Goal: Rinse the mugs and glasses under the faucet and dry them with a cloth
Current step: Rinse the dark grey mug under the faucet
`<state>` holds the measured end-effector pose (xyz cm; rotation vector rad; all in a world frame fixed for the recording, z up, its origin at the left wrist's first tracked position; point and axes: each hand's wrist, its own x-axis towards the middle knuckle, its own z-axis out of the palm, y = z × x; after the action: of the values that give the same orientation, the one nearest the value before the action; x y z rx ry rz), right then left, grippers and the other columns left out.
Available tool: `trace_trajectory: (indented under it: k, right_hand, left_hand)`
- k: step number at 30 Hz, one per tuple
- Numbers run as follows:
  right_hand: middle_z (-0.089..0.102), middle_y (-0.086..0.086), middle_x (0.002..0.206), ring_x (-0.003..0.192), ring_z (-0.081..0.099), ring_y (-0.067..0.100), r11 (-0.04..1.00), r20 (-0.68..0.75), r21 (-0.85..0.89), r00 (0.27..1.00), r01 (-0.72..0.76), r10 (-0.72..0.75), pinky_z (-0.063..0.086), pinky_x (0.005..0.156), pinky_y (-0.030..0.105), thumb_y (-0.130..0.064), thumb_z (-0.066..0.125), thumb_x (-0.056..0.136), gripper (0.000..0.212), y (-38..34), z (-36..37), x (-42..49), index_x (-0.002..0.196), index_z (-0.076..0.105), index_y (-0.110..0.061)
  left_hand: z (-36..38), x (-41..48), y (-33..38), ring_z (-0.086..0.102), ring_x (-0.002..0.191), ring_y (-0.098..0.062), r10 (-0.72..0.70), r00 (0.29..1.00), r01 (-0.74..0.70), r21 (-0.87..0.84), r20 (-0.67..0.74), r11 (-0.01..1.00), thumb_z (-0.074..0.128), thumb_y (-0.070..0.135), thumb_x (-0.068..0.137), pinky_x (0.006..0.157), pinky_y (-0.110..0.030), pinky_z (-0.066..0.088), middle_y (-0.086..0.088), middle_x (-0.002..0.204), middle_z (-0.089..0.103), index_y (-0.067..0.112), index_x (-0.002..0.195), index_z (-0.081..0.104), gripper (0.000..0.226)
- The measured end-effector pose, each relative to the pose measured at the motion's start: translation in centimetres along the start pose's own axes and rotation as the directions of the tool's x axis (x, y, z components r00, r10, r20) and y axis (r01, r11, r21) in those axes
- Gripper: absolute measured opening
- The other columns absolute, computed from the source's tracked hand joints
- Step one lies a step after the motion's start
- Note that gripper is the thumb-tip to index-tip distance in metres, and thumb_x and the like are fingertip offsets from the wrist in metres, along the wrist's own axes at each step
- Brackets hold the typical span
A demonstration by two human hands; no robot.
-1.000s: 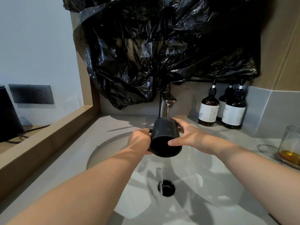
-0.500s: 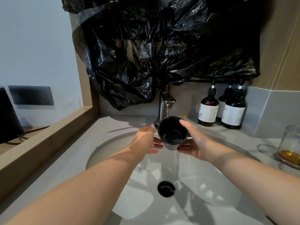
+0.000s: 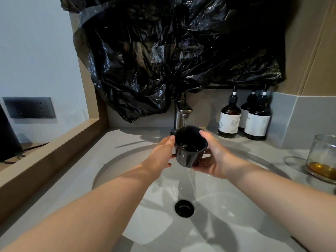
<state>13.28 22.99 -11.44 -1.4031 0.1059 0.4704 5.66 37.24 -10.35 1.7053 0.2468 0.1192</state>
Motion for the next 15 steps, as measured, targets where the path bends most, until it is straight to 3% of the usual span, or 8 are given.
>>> trace_trajectory:
  k: [3,6,11,15]
  right_hand:
    - [0.055,0.020,0.116,0.095,0.064,0.042,0.994,0.048,0.103,0.998,-0.045,0.041,0.058,0.072,0.049,-0.058,0.066,0.076,0.062,0.13,0.52,-0.35,0.115,0.051,-0.012]
    - [0.055,0.020,0.115,0.092,0.066,0.043,0.994,0.072,0.092,0.996,-0.061,0.054,0.058,0.072,0.051,-0.059,0.067,0.075,0.065,0.39,0.92,-0.34,0.119,0.050,-0.014]
    - [0.066,0.029,0.105,0.087,0.069,0.041,0.984,0.156,-0.084,0.973,-0.157,0.169,0.056,0.081,0.044,-0.071,0.064,0.067,0.088,0.31,0.42,-0.35,0.124,0.044,-0.007]
    - [0.064,0.021,0.117,0.103,0.066,0.032,0.934,0.257,-0.358,0.960,-0.014,0.113,0.050,0.088,0.042,-0.079,0.050,0.070,0.090,-0.13,0.22,-0.79,0.129,0.043,-0.011]
  left_hand:
    - [-0.07,0.03,0.06,0.045,0.129,-0.018,-0.035,0.999,0.036,-0.041,0.035,0.999,0.032,0.061,0.095,0.105,-0.048,0.035,0.008,0.142,0.043,0.040,0.145,0.030,0.054]
    - [-0.18,0.11,-0.05,0.052,0.118,-0.021,-0.089,0.993,0.093,-0.053,0.072,0.994,0.038,0.066,0.090,0.104,-0.053,0.038,0.009,0.125,0.048,0.046,0.143,0.027,0.058]
    - [-0.10,0.39,-0.48,0.059,0.107,-0.024,-0.115,0.992,0.122,-0.133,0.054,0.984,0.041,0.054,0.096,0.098,-0.045,0.047,0.006,0.108,0.056,0.040,0.139,0.035,0.046]
    - [0.05,0.42,-0.14,0.059,0.090,-0.024,-0.166,0.983,0.141,-0.260,-0.075,0.955,0.036,0.046,0.099,0.089,-0.040,0.050,0.001,0.089,0.056,0.025,0.117,0.047,0.030]
